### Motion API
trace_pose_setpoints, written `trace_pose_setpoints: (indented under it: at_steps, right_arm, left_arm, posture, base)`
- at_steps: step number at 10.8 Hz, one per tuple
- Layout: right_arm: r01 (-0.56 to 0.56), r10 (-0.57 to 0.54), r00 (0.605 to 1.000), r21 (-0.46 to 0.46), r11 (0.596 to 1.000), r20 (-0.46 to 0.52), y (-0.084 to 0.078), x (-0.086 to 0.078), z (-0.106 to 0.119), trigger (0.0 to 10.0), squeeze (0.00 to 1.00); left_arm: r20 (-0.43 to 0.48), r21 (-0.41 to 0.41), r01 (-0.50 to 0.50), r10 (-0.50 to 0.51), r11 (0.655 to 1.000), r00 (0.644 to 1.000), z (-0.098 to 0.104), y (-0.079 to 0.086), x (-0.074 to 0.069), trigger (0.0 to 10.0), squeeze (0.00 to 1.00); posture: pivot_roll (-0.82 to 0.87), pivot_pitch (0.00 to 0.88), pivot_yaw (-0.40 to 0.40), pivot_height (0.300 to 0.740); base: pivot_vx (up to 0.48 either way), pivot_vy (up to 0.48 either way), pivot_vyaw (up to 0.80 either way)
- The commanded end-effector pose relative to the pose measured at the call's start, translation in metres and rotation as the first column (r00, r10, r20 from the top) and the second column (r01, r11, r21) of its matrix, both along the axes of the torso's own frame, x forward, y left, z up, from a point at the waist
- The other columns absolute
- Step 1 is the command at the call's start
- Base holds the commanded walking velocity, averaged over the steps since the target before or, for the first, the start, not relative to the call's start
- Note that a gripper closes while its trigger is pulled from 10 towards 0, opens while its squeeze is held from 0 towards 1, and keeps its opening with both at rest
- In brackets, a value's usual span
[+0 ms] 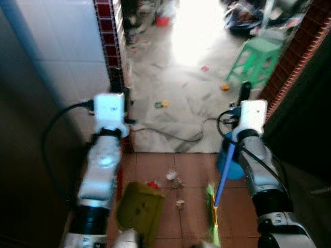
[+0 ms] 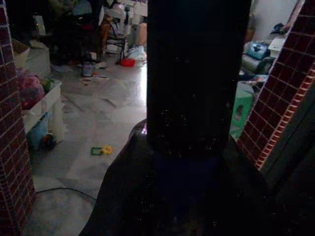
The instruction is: Sweep floor
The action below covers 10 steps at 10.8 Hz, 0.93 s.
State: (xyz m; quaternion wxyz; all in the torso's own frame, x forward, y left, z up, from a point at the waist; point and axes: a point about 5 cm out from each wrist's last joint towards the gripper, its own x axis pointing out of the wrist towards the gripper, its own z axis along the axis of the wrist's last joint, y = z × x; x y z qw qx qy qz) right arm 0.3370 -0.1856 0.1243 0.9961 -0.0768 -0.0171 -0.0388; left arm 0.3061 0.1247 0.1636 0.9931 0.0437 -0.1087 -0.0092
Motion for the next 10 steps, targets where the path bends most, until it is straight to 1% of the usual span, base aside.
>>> trace_pose_setpoints:
  at_steps: [1, 2, 3, 4, 6, 9, 10]
  right_arm:
    - [-0.005, 0.005, 0.999, -0.007, 1.000, 0.042, 0.000, 0.004, 0.010, 10.0, 0.00]
    - [-0.005, 0.005, 0.999, -0.004, 1.000, 0.040, 0.000, 0.004, 0.009, 10.0, 0.00]
    - [-0.004, 0.005, 0.999, -0.003, 1.000, 0.034, 0.001, 0.003, 0.008, 10.0, 0.00]
    - [-0.005, 0.005, 0.999, -0.004, 1.000, 0.034, 0.001, 0.003, 0.008, 10.0, 0.00]
    - [-0.006, 0.006, 0.999, 0.000, 1.000, 0.031, 0.002, 0.003, 0.007, 10.0, 0.00]
    - [-0.002, 0.002, 1.000, 0.003, 1.000, 0.030, 0.001, 0.002, 0.006, 10.0, 0.00]
    - [-0.003, 0.003, 1.000, 0.003, 1.000, 0.028, 0.002, 0.002, 0.005, 10.0, 0.00]
  left_arm:
    - [0.009, 0.000, 0.008, -0.008, 1.000, 1.000, 0.000, -0.003, -0.001, 10.0, 0.00]
    - [-0.003, 0.010, 0.006, -0.006, 1.000, 1.000, -0.005, -0.002, -0.003, 10.0, 0.00]
    - [-0.042, -0.010, -0.001, 0.001, 1.000, 0.999, -0.015, -0.001, -0.006, 10.0, 0.00]
    - [-0.048, -0.006, 0.010, -0.010, 1.000, 0.999, -0.018, -0.003, -0.008, 10.0, 0.00]
    - [-0.057, -0.013, 0.017, -0.018, 1.000, 0.998, -0.020, -0.009, -0.009, 10.0, 0.00]
    - [-0.065, -0.015, 0.030, -0.031, 0.999, 0.997, -0.022, -0.010, -0.009, 10.0, 0.00]
    - [-0.111, -0.040, 0.025, -0.029, 0.999, 0.993, -0.030, -0.008, -0.009, 10.0, 0.00]
  posture:
    - [0.00, 0.004, -0.015, 0.740]
    - [0.00, 0.004, -0.015, 0.740]
    - [0.01, 0.004, -0.015, 0.740]
    - [0.01, 0.005, -0.015, 0.740]
    - [0.01, 0.009, -0.016, 0.740]
    - [0.00, 0.011, -0.014, 0.740]
    - [0.00, 0.011, -0.012, 0.740]
  base:
    - [0.000, 0.000, 0.00]
    - [0.000, 0.000, 0.00]
    - [0.000, 0.000, 0.00]
    - [0.000, 0.000, 0.00]
    - [0.000, 0.000, 0.00]
    - [0.000, 0.000, 0.00]
    - [0.000, 0.000, 0.00]
